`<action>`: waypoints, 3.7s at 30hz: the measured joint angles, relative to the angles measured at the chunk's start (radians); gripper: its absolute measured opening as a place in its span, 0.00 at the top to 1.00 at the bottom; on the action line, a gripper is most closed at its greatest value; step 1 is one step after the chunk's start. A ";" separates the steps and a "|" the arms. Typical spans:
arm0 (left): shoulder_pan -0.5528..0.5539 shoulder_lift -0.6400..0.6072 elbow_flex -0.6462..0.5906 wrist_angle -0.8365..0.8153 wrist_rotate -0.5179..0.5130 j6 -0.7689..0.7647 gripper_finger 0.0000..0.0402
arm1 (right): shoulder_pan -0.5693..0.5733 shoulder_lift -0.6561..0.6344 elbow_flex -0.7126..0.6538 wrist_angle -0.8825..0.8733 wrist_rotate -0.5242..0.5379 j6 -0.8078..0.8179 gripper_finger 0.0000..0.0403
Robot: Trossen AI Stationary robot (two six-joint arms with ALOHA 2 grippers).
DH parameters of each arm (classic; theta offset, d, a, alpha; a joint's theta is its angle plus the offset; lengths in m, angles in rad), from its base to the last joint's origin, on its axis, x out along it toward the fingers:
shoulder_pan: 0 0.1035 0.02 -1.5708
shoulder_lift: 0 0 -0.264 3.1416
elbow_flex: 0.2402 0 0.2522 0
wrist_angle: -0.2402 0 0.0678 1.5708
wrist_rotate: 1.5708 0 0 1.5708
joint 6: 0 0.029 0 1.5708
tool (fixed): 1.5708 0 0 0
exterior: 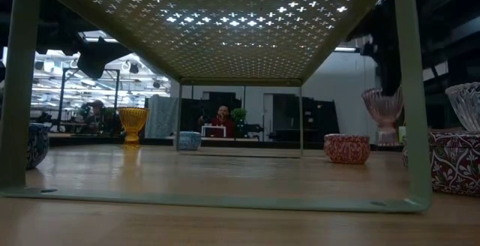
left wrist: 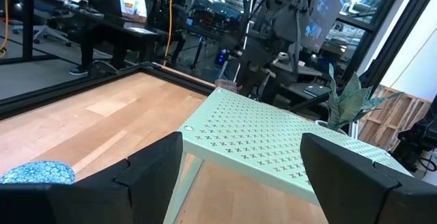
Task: Pick & Place candle stick holders
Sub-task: Put the top pink candle holder on the shelf, then put the transparent candle holder on the shelf
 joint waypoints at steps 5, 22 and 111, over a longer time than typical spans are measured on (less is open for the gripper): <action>0.000 0.000 0.000 0.000 0.000 0.000 0.27 | 0.000 0.000 0.109 -0.098 0.003 -0.045 0.96; 0.000 0.000 0.000 0.000 0.000 0.000 0.27 | -0.001 0.109 0.589 -0.309 0.116 -0.176 0.96; 0.000 0.000 0.000 -0.003 0.000 0.000 0.27 | 0.161 0.353 1.047 -0.414 -0.095 0.173 0.43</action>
